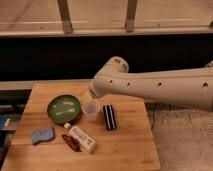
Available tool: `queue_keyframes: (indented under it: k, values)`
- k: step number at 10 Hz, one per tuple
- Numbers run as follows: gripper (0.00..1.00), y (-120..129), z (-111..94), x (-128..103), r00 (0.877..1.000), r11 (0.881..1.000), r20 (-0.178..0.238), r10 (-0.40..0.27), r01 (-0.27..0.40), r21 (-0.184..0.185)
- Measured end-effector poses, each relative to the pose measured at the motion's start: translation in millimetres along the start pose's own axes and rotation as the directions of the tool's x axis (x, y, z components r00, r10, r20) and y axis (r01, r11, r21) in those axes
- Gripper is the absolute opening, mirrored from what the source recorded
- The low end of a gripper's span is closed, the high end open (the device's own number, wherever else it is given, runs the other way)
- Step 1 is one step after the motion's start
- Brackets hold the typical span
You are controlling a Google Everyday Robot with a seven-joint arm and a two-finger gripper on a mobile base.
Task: Wipe the white sponge on the table
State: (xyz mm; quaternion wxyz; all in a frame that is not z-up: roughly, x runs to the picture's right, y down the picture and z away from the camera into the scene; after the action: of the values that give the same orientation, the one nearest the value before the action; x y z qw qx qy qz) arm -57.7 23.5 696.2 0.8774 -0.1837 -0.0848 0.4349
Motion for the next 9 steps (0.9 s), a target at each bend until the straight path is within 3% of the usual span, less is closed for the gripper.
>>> queue_keyframes:
  k: [4,7,9]
  values:
    - [0.8,2.5,-1.5,-2.3,1.0,1.0,0.005,-0.016,0.016,-0.001]
    - [0.8,42.5,8.2,-23.5,0.993,0.992,0.019,-0.113,0.114,-0.05]
    - [0.8,92.4,20.0,-50.1,0.976,0.97,0.048,-0.211,0.215,-0.109]
